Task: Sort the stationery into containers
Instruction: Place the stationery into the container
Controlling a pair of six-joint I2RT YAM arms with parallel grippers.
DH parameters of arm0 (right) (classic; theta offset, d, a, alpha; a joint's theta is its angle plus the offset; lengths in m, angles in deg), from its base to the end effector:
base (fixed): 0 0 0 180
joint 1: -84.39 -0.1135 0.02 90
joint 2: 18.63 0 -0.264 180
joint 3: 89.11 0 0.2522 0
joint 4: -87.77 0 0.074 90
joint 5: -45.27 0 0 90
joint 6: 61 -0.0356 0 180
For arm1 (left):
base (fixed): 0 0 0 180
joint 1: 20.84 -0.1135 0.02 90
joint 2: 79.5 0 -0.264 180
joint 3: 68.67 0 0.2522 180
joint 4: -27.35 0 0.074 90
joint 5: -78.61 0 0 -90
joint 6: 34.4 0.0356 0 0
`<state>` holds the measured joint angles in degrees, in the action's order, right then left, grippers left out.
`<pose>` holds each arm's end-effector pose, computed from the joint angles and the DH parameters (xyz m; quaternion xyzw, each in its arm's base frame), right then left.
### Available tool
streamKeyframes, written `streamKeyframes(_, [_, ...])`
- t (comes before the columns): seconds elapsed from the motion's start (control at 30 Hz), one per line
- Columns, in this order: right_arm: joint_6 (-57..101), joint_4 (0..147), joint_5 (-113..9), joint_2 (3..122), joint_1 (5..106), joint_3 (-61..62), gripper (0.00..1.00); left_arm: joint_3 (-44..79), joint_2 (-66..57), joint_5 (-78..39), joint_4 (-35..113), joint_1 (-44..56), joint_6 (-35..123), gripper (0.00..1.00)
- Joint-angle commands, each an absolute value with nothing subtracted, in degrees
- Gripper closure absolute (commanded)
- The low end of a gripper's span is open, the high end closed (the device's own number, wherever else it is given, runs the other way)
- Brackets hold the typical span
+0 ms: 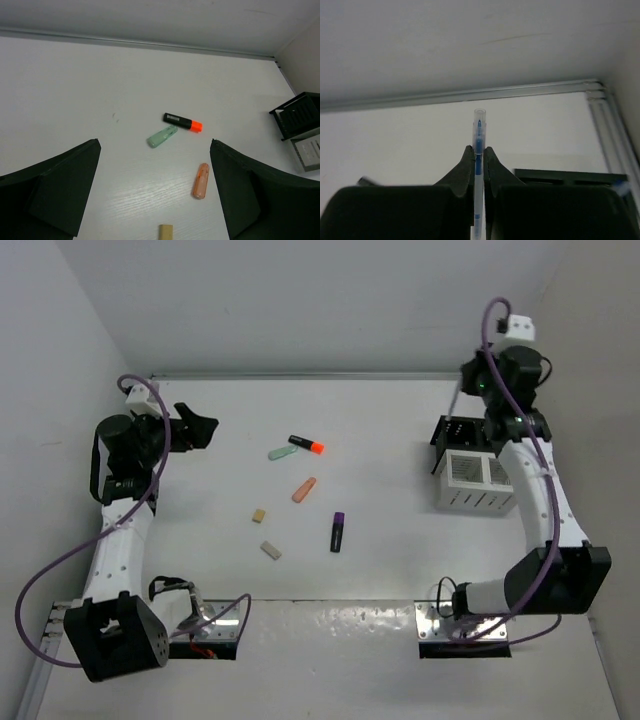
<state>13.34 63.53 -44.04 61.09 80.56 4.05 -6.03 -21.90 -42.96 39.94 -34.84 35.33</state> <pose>0.3251 0.0213 0.4113 0.0832 0.7660 0.1033 0.6290 0.2308 0.0383 0.3449 -0.0419 0.7445 -0.2390 0.6220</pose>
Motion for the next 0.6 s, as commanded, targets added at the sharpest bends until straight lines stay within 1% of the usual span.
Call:
streamKeyframes(0.0, [11.2, 79.5, -40.9, 60.0, 89.9, -4.7, 1.00, -5.3, -19.4, -46.5, 32.2, -33.9, 32.8, 0.02])
streamKeyframes(0.03, [10.7, 82.2, -40.8, 59.2, 93.8, -7.5, 1.00, -4.9, -18.9, -46.6, 31.4, -33.9, 32.2, 0.02])
streamKeyframes(0.07, [10.6, 86.8, -40.3, 59.0, 94.9, -8.6, 1.00, -4.7, -18.0, -46.6, 31.0, -33.9, 31.6, 0.02])
streamKeyframes(0.13, [10.5, 91.0, -40.5, 59.2, 98.0, -10.2, 1.00, -4.3, -17.3, -46.7, 30.2, -33.8, 31.4, 0.02])
streamKeyframes(0.33, [11.3, 98.6, -36.8, 61.4, 101.4, -14.1, 1.00, -4.3, -15.3, -46.2, 31.2, -33.8, 32.0, 0.02])
streamKeyframes(0.57, [12.4, 100.6, -36.0, 63.5, 103.3, -18.0, 1.00, -4.2, -13.4, -43.6, 34.8, -32.2, 34.4, 0.03])
